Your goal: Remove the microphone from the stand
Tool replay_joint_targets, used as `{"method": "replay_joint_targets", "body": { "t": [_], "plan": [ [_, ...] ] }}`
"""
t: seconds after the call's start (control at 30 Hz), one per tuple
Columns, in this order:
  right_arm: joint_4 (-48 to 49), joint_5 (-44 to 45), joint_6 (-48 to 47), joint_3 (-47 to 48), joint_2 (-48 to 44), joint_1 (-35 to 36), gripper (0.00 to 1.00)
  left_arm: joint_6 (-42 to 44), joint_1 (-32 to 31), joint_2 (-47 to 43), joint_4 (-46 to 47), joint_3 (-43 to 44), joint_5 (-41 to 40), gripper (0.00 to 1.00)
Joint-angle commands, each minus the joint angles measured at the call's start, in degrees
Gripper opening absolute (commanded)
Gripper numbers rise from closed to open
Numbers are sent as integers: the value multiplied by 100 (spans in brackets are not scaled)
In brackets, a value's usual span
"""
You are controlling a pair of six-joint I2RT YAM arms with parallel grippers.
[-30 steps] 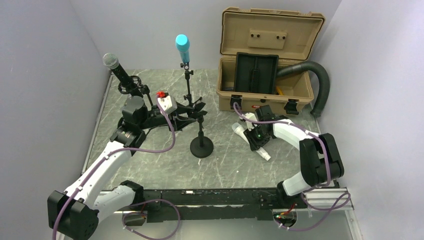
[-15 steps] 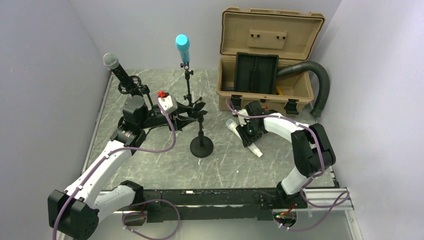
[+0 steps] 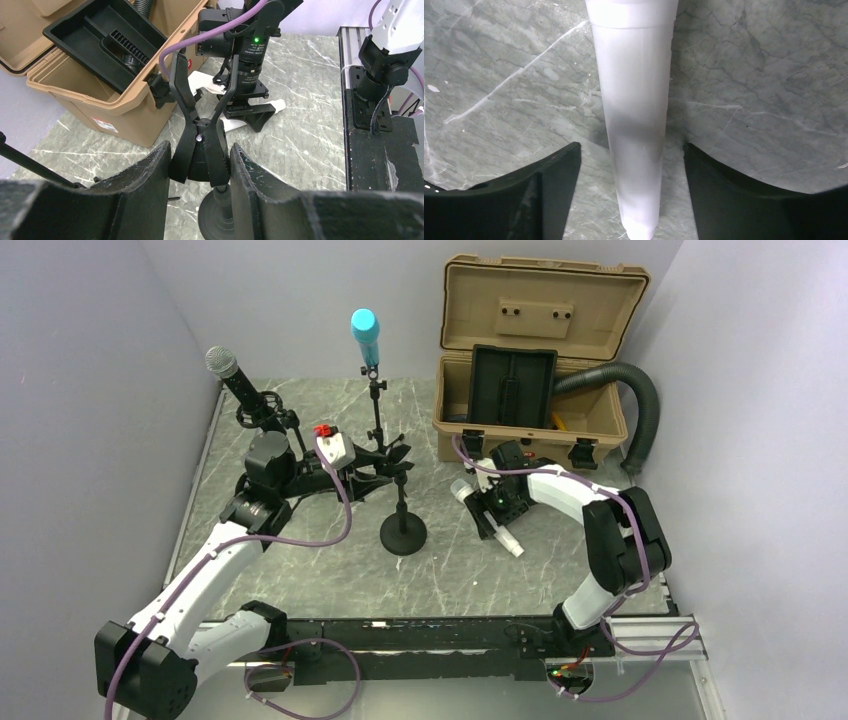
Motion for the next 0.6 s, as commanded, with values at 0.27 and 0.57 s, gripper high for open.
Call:
{"method": "replay_joint_targets", "body": {
  "t": [0.27,0.57],
  "plan": [
    [-524,-151,-644,638,-1342,41,100,581,51,-113,-229,58,-311,0],
    [-984,-1310,-982,1692,-2527,57,100,541,51,-20,-302,221,-151,19]
  ]
}}
